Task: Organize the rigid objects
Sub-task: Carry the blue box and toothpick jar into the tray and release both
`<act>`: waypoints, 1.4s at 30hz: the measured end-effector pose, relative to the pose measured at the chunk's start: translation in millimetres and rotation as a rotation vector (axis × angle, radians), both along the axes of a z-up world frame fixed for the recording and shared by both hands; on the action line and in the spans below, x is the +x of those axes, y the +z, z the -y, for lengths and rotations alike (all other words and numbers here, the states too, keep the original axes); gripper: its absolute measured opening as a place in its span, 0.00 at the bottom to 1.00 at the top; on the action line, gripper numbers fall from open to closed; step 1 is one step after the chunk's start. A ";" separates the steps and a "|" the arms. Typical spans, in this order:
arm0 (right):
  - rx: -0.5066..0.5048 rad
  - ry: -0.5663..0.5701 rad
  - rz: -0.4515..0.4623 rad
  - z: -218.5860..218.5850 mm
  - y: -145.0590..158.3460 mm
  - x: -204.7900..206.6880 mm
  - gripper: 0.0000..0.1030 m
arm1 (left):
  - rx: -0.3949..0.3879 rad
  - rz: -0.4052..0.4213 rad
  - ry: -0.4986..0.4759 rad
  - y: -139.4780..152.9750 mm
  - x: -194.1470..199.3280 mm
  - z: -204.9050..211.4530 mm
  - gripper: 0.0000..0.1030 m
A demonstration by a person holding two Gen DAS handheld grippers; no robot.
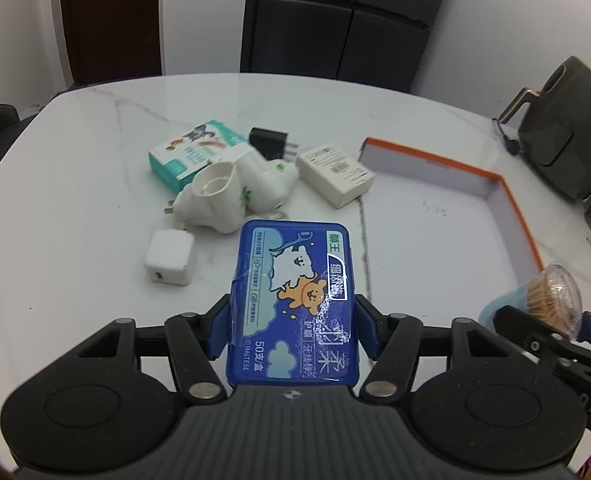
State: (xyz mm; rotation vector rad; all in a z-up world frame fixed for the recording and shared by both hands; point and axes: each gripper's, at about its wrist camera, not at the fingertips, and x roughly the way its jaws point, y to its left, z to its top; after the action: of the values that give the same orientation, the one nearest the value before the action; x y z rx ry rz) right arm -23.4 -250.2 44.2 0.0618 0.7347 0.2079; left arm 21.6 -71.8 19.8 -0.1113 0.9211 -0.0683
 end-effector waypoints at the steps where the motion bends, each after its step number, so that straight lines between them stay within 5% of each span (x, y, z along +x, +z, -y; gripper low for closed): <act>1: 0.001 -0.004 0.004 2.4 1.0 -0.5 0.56 | -0.002 0.005 -0.003 1.8 -0.7 2.7 0.61; 27: 0.025 -0.060 0.085 78.9 26.6 -10.7 0.56 | -0.004 0.083 -0.061 27.8 -2.1 83.0 0.61; 42: 0.026 -0.117 0.087 91.3 51.4 20.9 0.56 | 0.000 0.139 -0.126 53.7 29.1 102.6 0.61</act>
State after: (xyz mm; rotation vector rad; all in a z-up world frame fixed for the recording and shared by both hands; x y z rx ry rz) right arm -2.5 -341.5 95.6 0.1197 0.6395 0.1077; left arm 50.7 -174.5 73.5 -0.0476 0.7886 -0.1904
